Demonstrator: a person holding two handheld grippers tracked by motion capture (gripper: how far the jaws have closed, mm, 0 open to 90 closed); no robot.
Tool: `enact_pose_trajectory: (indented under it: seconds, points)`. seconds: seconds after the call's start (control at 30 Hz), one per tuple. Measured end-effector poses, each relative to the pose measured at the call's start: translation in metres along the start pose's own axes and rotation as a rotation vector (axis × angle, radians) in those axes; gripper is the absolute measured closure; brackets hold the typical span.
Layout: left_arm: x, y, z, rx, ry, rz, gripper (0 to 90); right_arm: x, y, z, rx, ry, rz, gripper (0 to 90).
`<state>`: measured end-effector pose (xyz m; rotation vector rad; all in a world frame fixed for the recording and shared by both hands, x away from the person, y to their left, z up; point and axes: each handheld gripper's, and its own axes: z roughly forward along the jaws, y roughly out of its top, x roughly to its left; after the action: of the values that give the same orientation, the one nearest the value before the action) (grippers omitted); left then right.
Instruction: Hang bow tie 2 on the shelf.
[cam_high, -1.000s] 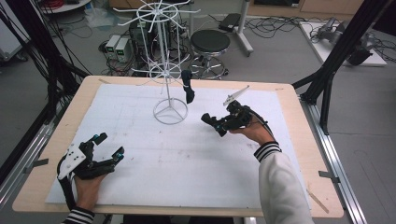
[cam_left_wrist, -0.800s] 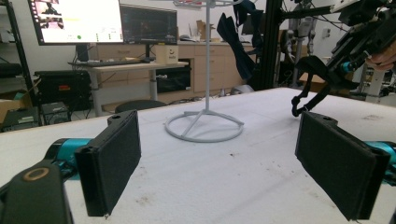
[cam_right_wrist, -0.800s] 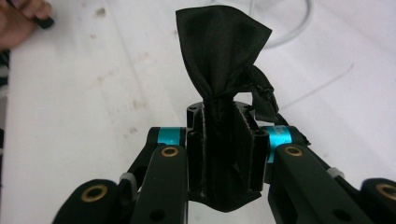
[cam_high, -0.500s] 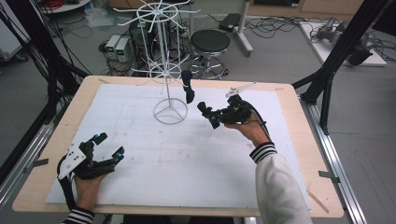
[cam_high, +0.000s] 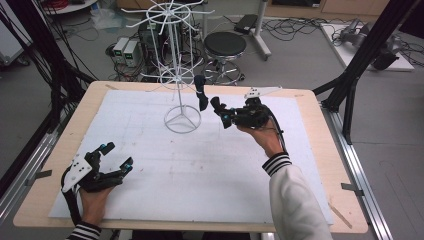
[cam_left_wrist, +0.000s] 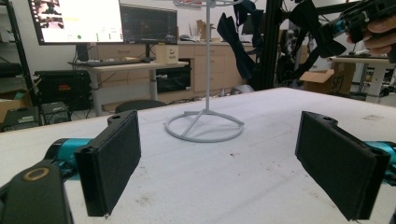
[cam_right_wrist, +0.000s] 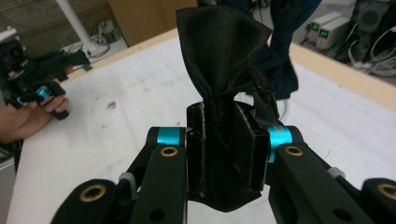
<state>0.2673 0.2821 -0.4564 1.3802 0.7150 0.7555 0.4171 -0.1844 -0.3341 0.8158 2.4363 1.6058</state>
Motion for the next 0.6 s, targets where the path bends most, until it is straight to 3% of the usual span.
enact_pose_trajectory:
  seconds: [0.6]
  points:
    - [0.0, 0.0, 0.0, 0.001, -0.001, 0.001, 14.6, 0.012, 0.017, -0.011, -0.19, -0.071, 0.003, 75.9]
